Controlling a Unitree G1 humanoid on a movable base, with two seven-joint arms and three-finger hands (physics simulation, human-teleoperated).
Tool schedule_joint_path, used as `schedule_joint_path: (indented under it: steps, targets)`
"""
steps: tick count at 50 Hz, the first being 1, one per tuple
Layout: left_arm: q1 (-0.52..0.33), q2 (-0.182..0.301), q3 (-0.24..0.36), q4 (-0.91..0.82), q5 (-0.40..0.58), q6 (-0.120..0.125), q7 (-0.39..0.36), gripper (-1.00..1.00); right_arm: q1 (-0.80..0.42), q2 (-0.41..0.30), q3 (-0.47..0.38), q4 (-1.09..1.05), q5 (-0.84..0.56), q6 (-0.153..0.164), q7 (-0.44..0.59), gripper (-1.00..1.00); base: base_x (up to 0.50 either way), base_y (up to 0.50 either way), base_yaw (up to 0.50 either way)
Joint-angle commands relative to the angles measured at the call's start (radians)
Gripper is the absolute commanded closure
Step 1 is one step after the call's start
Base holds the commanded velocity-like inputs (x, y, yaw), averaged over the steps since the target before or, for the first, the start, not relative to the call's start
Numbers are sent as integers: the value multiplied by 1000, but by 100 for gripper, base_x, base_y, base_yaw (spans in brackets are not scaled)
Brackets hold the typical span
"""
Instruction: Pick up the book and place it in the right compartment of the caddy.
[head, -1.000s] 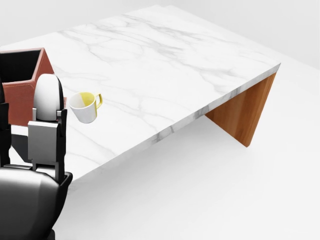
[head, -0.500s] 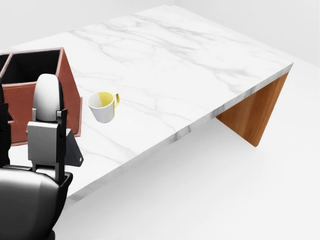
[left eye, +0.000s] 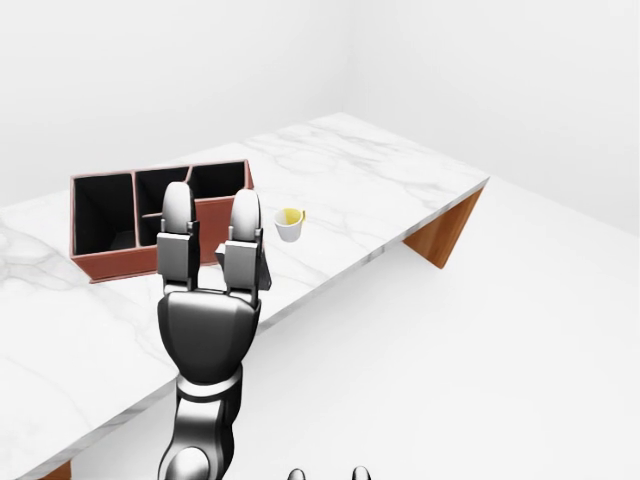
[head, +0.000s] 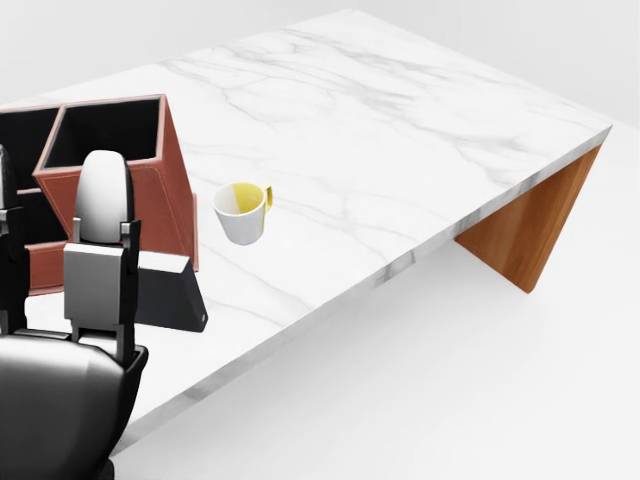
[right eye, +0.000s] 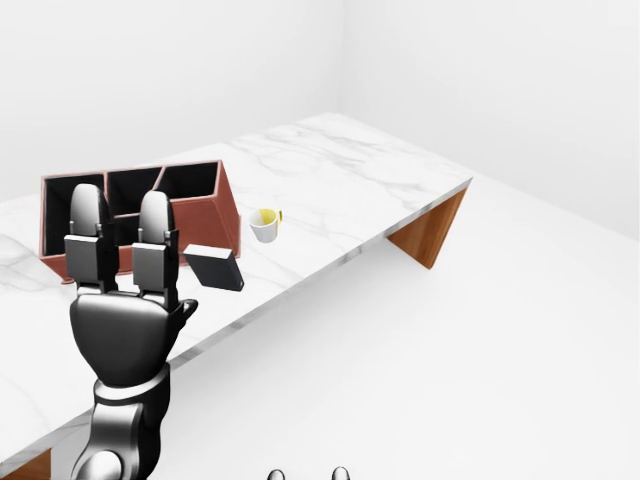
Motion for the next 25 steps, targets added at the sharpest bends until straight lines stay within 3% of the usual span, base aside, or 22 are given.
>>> schedule_joint_path:
  steps: [1, 25]
  targets:
    - [0, 2, 0, 2, 2, 2, 0, -100, -2, 0, 6, 9, -7, 0, 1, -100, 11, 16, 0]
    - [3, 0, 4, -16, -6, -4, 0, -100, 10, -7, -15, 4, 38, 0, -13, -100, 2, 3, 0]
